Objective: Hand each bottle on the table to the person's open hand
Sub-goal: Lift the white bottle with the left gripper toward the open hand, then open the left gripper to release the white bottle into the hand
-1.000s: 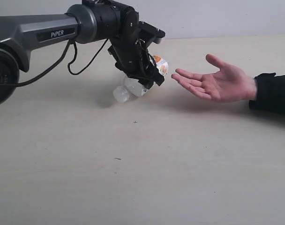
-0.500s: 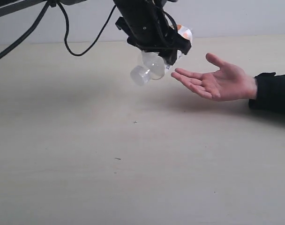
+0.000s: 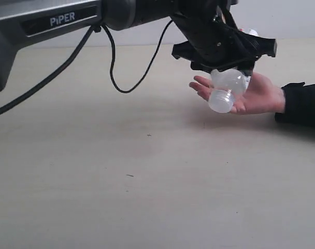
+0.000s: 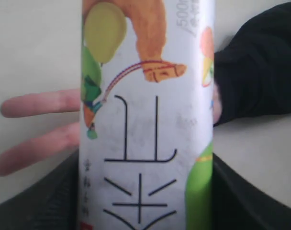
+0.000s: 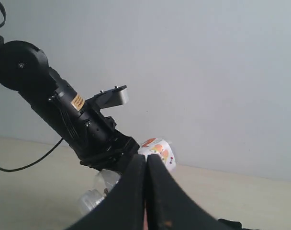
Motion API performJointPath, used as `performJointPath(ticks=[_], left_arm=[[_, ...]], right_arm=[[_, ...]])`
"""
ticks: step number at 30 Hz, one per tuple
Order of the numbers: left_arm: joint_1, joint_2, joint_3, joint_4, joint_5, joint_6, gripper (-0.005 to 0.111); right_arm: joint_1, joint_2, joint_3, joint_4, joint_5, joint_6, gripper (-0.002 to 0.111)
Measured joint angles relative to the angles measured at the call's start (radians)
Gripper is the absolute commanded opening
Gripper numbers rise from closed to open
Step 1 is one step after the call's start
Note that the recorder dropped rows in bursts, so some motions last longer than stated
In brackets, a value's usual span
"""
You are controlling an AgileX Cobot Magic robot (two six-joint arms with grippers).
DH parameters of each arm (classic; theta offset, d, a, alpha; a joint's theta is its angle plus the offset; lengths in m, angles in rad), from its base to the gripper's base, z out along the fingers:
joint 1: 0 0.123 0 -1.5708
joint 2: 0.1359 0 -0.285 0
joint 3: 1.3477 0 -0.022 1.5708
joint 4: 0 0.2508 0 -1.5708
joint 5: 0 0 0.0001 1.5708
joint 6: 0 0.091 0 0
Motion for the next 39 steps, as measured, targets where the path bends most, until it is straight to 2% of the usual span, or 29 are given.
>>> performJointPath(ticks=[7, 11, 14, 19, 27, 39], left_arm=[[-0.048, 0.002, 0.122, -0.004, -0.236, -0.207, 0.000], [-0.075, 0.002, 0.237, -0.004, -0.449, -0.332, 0.000], [-0.109, 0.003, 0.353, -0.008, -0.737, -0.453, 0.000], [-0.113, 0.003, 0.428, -0.078, -0.895, -0.469, 0.000], [-0.107, -0.040, 0.456, -0.139, -0.913, -0.309, 0.000], [-0.096, -0.053, 0.495, -0.177, -0.872, -0.290, 0.000]], right_arm=[[0.000, 0.000, 0.000, 0.000, 0.000, 0.000, 0.000], [0.000, 0.000, 0.000, 0.000, 0.000, 0.000, 0.000], [0.000, 0.000, 0.000, 0.000, 0.000, 0.000, 0.000], [0.000, 0.000, 0.000, 0.000, 0.000, 0.000, 0.000], [0.000, 0.000, 0.000, 0.000, 0.000, 0.000, 0.000], [0.000, 0.000, 0.000, 0.000, 0.000, 0.000, 0.000]])
